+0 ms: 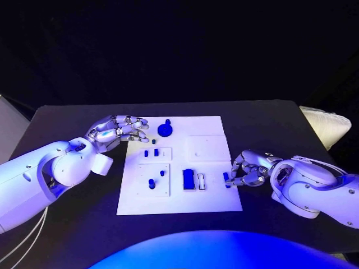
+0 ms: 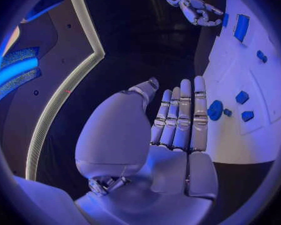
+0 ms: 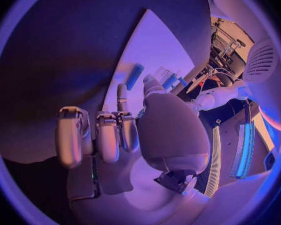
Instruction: Assemble the parts on the task board
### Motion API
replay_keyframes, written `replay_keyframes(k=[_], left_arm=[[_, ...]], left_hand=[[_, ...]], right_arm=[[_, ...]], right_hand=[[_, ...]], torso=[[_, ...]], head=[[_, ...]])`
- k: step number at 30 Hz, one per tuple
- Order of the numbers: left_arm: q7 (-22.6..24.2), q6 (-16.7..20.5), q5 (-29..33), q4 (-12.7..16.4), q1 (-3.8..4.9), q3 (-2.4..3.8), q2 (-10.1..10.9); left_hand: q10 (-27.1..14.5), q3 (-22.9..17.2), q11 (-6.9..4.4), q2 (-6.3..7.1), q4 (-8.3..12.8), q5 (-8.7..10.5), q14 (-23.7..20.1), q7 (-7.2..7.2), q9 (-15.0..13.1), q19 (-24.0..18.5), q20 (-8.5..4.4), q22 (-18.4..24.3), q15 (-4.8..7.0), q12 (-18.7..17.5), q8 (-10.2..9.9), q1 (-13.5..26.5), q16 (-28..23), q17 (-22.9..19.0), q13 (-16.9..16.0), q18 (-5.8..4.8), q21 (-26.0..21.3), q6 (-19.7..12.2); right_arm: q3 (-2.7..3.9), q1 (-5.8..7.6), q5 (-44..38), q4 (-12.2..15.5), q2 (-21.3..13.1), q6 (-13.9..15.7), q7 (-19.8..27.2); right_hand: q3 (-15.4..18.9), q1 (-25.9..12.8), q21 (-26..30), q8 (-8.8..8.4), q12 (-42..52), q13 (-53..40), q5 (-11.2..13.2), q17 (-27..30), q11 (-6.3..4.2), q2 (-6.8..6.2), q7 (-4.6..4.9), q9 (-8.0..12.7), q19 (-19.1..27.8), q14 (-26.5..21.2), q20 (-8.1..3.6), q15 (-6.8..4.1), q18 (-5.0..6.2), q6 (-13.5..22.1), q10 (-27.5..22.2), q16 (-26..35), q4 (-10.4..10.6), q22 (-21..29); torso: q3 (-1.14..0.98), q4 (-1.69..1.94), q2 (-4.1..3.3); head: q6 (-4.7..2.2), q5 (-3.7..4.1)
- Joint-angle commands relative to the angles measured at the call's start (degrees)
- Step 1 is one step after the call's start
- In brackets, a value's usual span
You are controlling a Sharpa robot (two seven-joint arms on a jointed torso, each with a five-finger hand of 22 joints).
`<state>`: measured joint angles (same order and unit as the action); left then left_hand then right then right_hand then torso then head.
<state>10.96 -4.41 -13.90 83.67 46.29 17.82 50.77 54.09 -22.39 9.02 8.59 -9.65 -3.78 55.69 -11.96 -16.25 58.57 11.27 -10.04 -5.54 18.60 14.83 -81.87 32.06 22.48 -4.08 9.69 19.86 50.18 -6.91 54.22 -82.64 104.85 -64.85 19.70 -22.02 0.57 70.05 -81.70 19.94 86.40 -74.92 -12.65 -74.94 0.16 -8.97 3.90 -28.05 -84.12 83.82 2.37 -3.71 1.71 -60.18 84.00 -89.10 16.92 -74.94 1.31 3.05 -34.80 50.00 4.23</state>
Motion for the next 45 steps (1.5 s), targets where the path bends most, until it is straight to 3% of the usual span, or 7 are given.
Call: replay_keyframes(k=[1,14,19,26,34,41,45], left_arm=[[0.57,-0.86,-0.04,0.18,-0.1,0.04,0.05],[0.46,-1.01,-0.04,0.32,-0.18,0.04,0.19],[0.38,-1.11,-0.04,0.38,-0.18,0.04,0.22],[0.24,-1.25,-0.04,0.43,-0.19,0.04,0.27],[0.15,-1.34,-0.06,0.47,-0.2,0.05,0.29],[0.07,-1.39,-0.09,0.48,-0.2,0.05,0.28],[0.01,-1.41,-0.11,0.47,-0.2,0.05,0.28]], left_hand=[[0.37,-0.12,-0.12,-0.33,-0.34,-0.24,0.17,-0.03,0.04,0.37,-0.03,0.07,-0.12,0.12,-0.06,0.06,-0.4,0.1,-0.08,0.75,-0.36,0.37],[0.37,-0.12,-0.12,-0.33,-0.34,-0.24,0.17,-0.03,0.04,0.37,-0.03,0.07,-0.12,0.12,-0.06,0.06,-0.4,0.1,-0.08,0.75,-0.36,0.37],[0.35,-0.11,-0.12,-0.33,-0.39,-0.24,0.18,-0.03,0.05,0.4,-0.03,0.1,-0.12,0.1,-0.07,0.12,-0.42,0.15,-0.07,0.74,-0.4,0.38],[0.35,-0.11,-0.12,-0.33,-0.39,-0.24,0.18,-0.03,0.05,0.4,-0.03,0.1,-0.12,0.1,-0.07,0.12,-0.42,0.15,-0.07,0.74,-0.4,0.38],[0.33,-0.11,-0.12,-0.34,-0.41,-0.24,0.17,-0.03,0.05,0.41,-0.03,0.12,-0.12,0.09,-0.07,0.13,-0.43,0.17,-0.06,0.74,-0.42,0.37],[0.33,-0.11,-0.12,-0.34,-0.41,-0.24,0.17,-0.03,0.05,0.41,-0.03,0.12,-0.12,0.09,-0.07,0.13,-0.43,0.17,-0.06,0.74,-0.42,0.37],[0.29,-0.14,-0.12,-0.37,-0.41,-0.25,0.17,-0.03,0.06,0.44,-0.04,0.15,-0.12,0.05,-0.09,0.11,-0.46,0.22,-0.05,0.74,-0.46,0.35]], right_arm=[[-0.01,-0.26,-3.43,-0.22,0.64,0.22,-2.05],[-0.02,-2.0,-4.66,-2.42,3.88,-1.4,-3.17],[-0.02,-2.35,-5.71,-3.07,4.75,-2.52,-3.61],[-0.03,-2.64,-7.81,-3.68,5.84,-4.06,-4.45],[-0.04,-2.81,-8.22,-3.58,6.31,-3.59,-4.82],[0.01,-2.82,-4.98,-2.29,6.09,-0.76,-4.24],[0.39,-2.6,1.4,-1.09,5.49,0.27,-3.56]], right_hand=[[0.43,-0.04,0.16,0.24,-0.16,-12.93,-0.2,-13.48,-0.55,0.42,-0.04,-0.05,-4.15,5.77,-0.44,-0.38,-0.09,-0.5,4.09,0.18,-0.06,-12.11],[0.4,1.24,0.18,0.23,-0.28,-12.87,-0.43,-13.45,-0.62,0.75,-0.1,-0.07,-4.16,5.76,-0.5,-0.45,-0.09,-0.41,4.03,0.21,-0.23,-12.12],[-0.69,5.25,0.32,0.07,-0.3,-12.87,-0.85,-13.46,-0.68,0.98,-0.14,0.02,-4.15,5.76,-0.59,-0.53,-0.07,-0.22,4.02,0.21,-0.67,-12.11],[-7.65,13.85,0.26,-0.68,-0.45,-12.82,-0.57,-13.51,-0.76,-0.93,-0.18,0.87,-4.19,5.77,-0.76,-0.62,-0.11,-0.86,3.92,0.2,-0.87,-12.22],[-21.07,14.62,0.11,-1.07,-0.47,-12.87,-9.96,-13.71,-0.69,-4.67,0.08,1.34,-4.28,5.82,-0.76,-0.54,-0.16,-1.67,3.87,0.09,-1.57,-12.44],[-25.19,11.8,-0.54,-0.37,-0.07,-13.09,-12.47,-14.15,-0.75,-5.54,-0.12,0.58,-4.44,5.94,-0.75,-0.62,-0.28,-1.55,4.12,-0.23,-2.6,-12.73],[-27.57,9.39,-0.21,0.21,-0.31,-12.97,-16.37,-14.05,-0.82,-5.73,-0.1,-0.2,-4.4,5.91,-0.82,-0.66,-0.23,-0.9,4.03,-0.16,-3.29,-12.69]], torso=[[-0.1,-0.01,-0.02],[-0.05,-0.04,-0.05],[-0.05,-0.02,0.02],[-0.04,-0.05,0.01],[-0.03,-0.06,0.04],[-0.05,-0.07,0.04],[-0.08,-0.06,0.03]], head=[[0.0,-0.16],[0.0,-0.36],[0.0,-0.44],[0.0,-0.52],[0.0,-0.7],[0.0,-0.82],[0.0,-0.94]])
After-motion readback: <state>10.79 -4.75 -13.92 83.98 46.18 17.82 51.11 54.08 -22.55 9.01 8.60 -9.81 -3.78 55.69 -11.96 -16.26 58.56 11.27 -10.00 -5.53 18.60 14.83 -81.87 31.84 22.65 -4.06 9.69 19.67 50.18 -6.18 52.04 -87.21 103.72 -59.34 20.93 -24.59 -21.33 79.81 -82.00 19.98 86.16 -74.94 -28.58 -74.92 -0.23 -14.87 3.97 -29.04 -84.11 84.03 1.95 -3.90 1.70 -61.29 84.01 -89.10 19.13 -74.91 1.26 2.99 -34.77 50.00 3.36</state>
